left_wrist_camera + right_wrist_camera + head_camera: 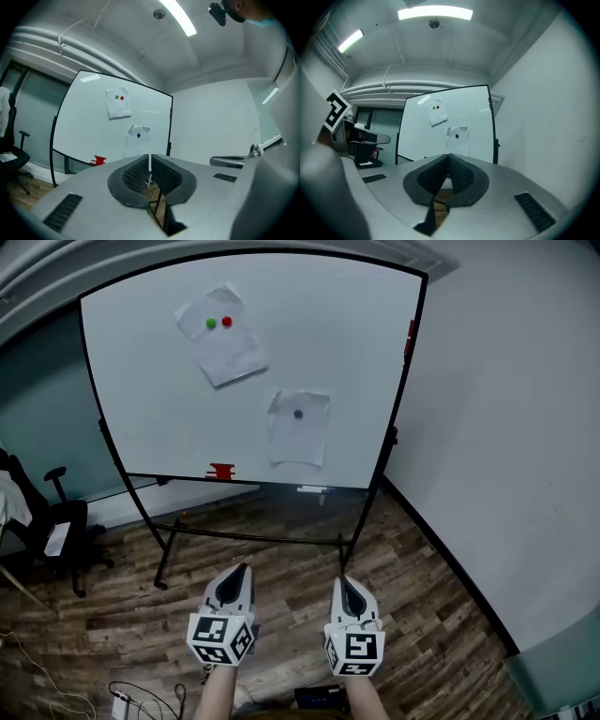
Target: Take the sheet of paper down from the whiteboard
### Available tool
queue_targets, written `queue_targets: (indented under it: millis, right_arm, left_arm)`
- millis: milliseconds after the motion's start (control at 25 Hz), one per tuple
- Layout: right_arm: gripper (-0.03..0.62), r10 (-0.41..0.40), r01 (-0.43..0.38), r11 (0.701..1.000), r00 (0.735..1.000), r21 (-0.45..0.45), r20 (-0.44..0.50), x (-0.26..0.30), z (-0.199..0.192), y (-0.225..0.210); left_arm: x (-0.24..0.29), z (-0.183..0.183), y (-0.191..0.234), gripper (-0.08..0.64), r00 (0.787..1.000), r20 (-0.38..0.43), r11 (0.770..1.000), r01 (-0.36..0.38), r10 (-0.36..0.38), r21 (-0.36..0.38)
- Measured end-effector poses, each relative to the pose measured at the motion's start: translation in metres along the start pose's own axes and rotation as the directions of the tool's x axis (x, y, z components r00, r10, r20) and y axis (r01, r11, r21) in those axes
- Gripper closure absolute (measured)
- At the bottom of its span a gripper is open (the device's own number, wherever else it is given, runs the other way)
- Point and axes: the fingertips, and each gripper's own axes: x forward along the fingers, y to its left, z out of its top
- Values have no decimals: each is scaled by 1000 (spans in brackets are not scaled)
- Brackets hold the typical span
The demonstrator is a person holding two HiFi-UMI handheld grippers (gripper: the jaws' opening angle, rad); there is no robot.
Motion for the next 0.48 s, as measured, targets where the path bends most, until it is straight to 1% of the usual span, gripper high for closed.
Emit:
queue_targets:
  millis: [80, 240, 280, 320, 360, 480]
  right_arm:
    - [576, -7, 7, 1000, 1000, -11, 11, -4, 1, -7]
    - [532, 4, -4, 1000, 1000, -9, 7, -1, -3, -15]
    - [513, 13, -13, 1000, 1000, -9, 7, 1, -3, -15]
    - [500, 23, -23, 1000, 1000, -12, 9, 4, -2, -14]
    - [495, 30, -30, 999, 999, -16, 14, 7, -1, -13]
    - [494, 37, -37, 999, 999, -27, 27, 23, 0, -12]
  left_arm:
    - [0, 0, -3, 534, 1000, 6, 1000, -11, 11, 0]
    - [-2, -1, -6, 529, 999, 31, 999, -41, 41, 10]
    - [-1, 0, -5, 503, 998, 33, 999, -45, 44, 10]
    - [1, 0, -4, 456, 998, 35, 999, -47, 46, 9]
    - [4, 1, -2, 442, 998, 37, 999, -48, 47, 6]
    - [19, -1, 6, 440, 998, 38, 999, -48, 47, 3]
